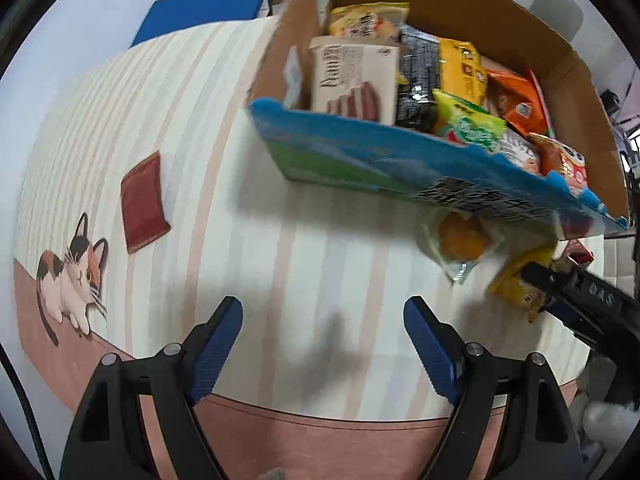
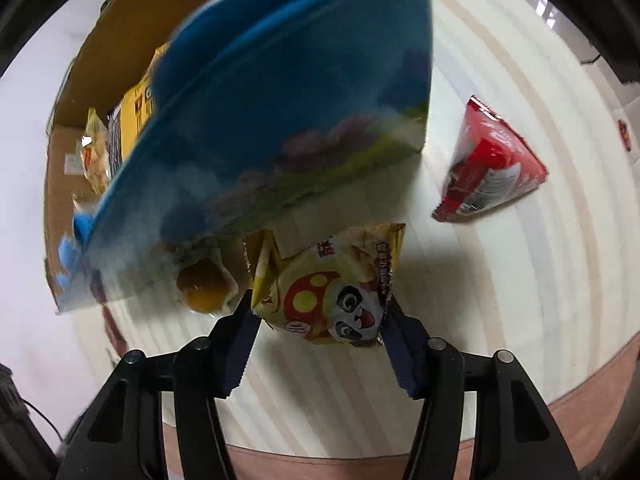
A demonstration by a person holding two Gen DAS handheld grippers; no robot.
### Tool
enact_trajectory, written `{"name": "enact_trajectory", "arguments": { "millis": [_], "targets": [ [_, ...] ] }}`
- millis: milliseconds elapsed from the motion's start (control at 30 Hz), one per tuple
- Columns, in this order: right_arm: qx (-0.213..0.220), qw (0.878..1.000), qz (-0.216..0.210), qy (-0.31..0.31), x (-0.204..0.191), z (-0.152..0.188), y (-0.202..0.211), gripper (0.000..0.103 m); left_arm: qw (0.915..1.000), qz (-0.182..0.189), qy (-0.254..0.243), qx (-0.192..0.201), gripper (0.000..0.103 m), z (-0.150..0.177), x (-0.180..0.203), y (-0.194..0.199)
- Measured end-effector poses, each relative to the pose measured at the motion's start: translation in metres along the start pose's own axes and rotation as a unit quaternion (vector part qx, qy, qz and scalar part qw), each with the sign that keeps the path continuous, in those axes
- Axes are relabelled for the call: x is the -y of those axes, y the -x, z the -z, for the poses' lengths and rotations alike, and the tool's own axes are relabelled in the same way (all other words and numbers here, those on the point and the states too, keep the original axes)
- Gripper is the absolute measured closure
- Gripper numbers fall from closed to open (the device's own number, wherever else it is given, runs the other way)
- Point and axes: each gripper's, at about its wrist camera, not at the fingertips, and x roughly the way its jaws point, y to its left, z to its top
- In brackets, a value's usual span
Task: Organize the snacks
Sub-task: 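Grasp the dark red packet with the left tool while the right tool grasps the yellow panda bag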
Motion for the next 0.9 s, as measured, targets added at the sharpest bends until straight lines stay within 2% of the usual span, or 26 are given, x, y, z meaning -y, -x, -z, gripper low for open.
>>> {"name": "enact_trajectory", "arguments": {
  "millis": [67,233,400,533,667,900],
  "targets": [
    [0.0,1.0,0.009,0.011,-0.007,0.011,0.002,0.044,0.9999,-0.005,0.01,-0.002,0.021,0.0,-0.012,-0.001],
    [-0.013,1.0,-0.007,0.004,-0.028,0.049,0.001,0.044,0.9981,0.001,0.055,-0.027,0.021,-0.006,-0.066,-0.006],
    [-0.035,0.999,0.003,-0.038,-0.058,0.072,-0.018,0.044,0.9881,0.008,0.136,-0.071,0.021,-0.027,-0.143,-0.02],
    [-0.049,0.997,0.006,-0.067,-0.08,0.083,-0.037,0.044,0.9828,-0.006,0.157,-0.097,0.021,-0.049,-0.18,-0.037],
    [-0.042,0.996,0.022,-0.07,-0.099,0.082,-0.048,0.044,0.9808,-0.017,0.156,-0.117,0.021,-0.07,-0.196,-0.057],
    [-0.031,0.996,0.028,-0.078,-0.113,0.078,-0.055,0.044,0.9765,0.003,0.155,-0.15,0.021,-0.098,-0.201,-0.094]
  ]
}}
